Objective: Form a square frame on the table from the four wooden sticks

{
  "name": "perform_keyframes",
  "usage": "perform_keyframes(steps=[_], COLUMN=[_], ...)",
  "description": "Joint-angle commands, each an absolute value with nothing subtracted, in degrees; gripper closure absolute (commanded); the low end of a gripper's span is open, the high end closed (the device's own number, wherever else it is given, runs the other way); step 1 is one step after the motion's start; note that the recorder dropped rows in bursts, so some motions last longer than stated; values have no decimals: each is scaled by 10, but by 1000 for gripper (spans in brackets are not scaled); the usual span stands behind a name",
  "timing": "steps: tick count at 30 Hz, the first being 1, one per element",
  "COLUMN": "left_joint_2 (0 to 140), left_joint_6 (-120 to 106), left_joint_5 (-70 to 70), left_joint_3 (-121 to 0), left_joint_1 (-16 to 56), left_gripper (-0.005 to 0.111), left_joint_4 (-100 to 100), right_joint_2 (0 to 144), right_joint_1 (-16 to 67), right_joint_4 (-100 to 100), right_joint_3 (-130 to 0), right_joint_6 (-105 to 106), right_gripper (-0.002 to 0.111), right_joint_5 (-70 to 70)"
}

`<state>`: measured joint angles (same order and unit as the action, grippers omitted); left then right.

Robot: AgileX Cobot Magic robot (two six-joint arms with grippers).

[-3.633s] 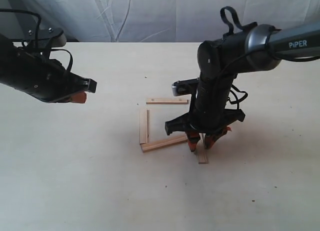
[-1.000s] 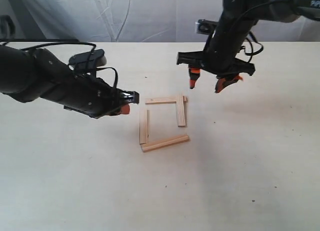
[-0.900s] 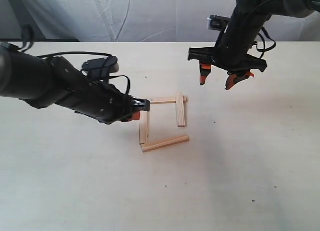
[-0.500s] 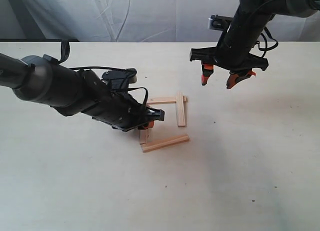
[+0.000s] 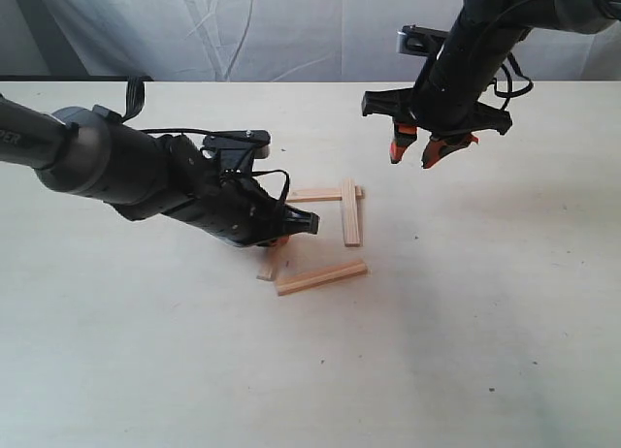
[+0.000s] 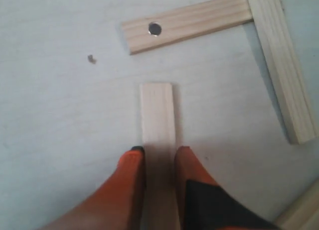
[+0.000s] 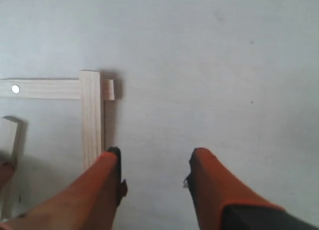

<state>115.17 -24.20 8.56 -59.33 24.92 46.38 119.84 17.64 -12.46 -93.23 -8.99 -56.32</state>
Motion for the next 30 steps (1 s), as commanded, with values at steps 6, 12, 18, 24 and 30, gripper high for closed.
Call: perform_keyframes(steps=[6,12,18,24,30], left_joint_2=[1092,1103,1085,1034,1068], left_joint_6=[-152,-152,-149,35,45], left_joint_5=[128,121,209,281,245], left_joint_3=[-651,-653,-653,-653,-653], left_joint_1=[252,252,252,272,326], left_gripper=[107,107,107,107,98], left_joint_4=[456,473,328,79,23], right_joint_2=[1191,1191,1191,1180,1179], right_joint_1=[173,173,168,118,100], right_joint_4=[-121,-118,-110,-159,-152], right_joint_3=[-934,-934,-934,-934,-932], right_joint_6=[-72,-59,-57,-16,-8], right_gripper=[65,65,65,65,65], right_joint_5=[-560,-561,-571,-605,-631])
